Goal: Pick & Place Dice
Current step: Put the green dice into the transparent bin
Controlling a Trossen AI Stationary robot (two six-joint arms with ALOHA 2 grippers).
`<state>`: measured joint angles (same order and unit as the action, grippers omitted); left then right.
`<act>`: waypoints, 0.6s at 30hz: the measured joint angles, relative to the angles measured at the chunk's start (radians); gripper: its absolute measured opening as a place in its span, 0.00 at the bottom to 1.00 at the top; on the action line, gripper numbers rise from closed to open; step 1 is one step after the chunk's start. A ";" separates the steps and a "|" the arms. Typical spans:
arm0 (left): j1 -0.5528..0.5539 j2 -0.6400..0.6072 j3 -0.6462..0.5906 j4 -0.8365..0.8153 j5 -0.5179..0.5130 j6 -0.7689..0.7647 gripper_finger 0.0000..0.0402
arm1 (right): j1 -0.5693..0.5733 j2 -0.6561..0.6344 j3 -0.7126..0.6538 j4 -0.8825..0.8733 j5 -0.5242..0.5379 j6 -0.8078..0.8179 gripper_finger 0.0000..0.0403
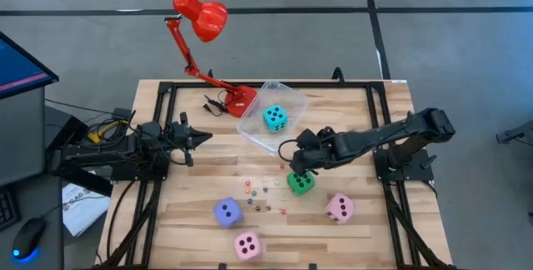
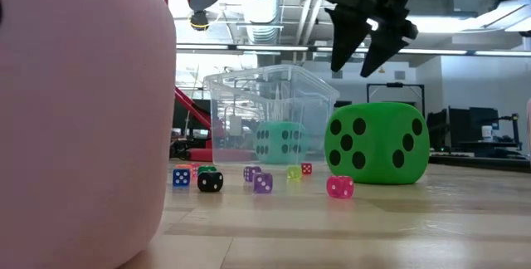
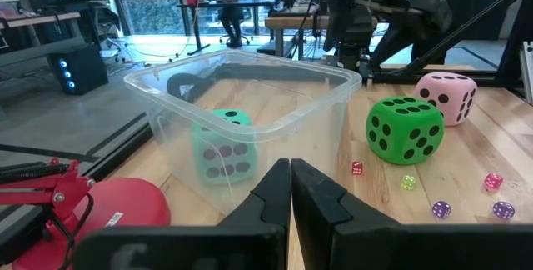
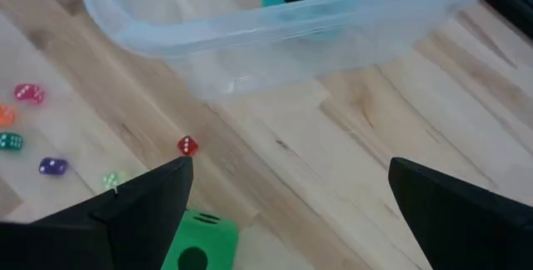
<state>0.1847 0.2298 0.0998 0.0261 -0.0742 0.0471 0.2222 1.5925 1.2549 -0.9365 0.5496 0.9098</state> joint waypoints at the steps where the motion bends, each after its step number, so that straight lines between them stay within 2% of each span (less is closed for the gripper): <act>1: 0.000 0.000 0.000 0.000 0.000 0.000 0.00 | 0.000 0.000 0.000 0.008 -0.002 0.013 0.99; 5: 0.000 0.000 0.000 0.000 0.000 0.000 0.00 | 0.000 -0.004 0.000 0.038 -0.002 0.066 0.99; 18: 0.000 0.000 0.000 0.000 0.000 0.000 0.00 | -0.002 -0.008 0.000 0.040 -0.002 0.052 0.99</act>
<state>0.1847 0.2298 0.0998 0.0263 -0.0742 0.0471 0.2203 1.5841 1.2552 -0.8967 0.5480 0.9619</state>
